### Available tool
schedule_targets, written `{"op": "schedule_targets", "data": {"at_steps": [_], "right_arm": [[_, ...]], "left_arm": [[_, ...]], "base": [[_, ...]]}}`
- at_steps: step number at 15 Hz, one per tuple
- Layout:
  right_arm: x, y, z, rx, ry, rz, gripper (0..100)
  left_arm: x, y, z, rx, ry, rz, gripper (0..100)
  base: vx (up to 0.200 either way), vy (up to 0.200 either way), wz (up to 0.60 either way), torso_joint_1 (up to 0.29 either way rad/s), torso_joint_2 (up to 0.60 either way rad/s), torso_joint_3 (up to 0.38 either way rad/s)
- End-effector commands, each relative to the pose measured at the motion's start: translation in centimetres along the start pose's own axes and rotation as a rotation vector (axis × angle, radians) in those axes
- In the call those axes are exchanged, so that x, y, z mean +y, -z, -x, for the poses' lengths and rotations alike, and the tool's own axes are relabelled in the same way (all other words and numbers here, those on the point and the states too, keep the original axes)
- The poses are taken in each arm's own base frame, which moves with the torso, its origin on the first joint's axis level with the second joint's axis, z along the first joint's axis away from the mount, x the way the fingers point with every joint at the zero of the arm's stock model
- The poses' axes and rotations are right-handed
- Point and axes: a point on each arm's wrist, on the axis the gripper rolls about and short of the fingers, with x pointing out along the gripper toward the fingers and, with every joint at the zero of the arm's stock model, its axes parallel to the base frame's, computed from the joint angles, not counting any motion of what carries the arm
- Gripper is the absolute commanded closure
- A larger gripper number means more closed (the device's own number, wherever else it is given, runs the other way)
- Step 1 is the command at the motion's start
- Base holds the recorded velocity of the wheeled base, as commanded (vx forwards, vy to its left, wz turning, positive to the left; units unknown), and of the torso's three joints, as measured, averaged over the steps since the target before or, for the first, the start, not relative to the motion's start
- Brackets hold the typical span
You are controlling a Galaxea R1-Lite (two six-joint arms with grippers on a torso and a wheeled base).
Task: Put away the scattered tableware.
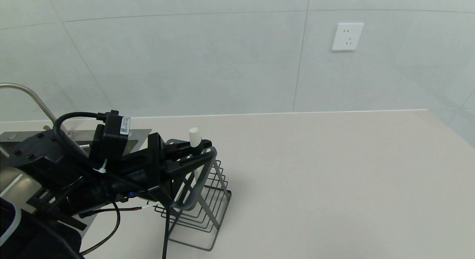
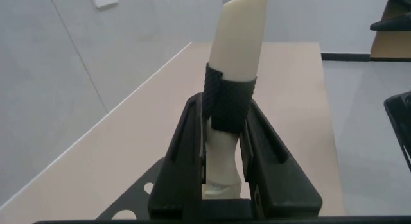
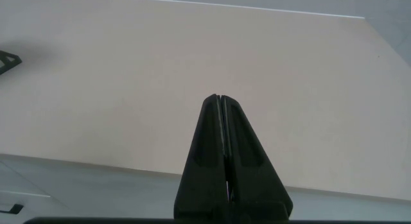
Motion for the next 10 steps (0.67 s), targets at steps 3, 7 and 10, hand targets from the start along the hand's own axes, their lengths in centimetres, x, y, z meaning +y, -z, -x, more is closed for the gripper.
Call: {"op": "schedule_targets", "data": {"at_steps": [3,7,10], "right_arm": [[0.00,0.00,0.00,0.000,0.000,0.000,100],[0.00,0.00,0.00,0.000,0.000,0.000,100],[0.00,-0.01,-0.01,0.001,0.000,0.000,100]], "left_arm": [[0.11,0.49,-0.10,0.010,-0.004,0.012,100],[0.17,0.81,-0.16,0.016,-0.003,0.020,100],[0.01,1.29,-0.06,0.030,-0.002,0.038,100]], "base": [[0.000,0.000,0.00,0.000,0.00,0.000],[0.000,0.000,0.00,0.000,0.00,0.000],[0.000,0.000,0.00,0.000,0.00,0.000]]}}
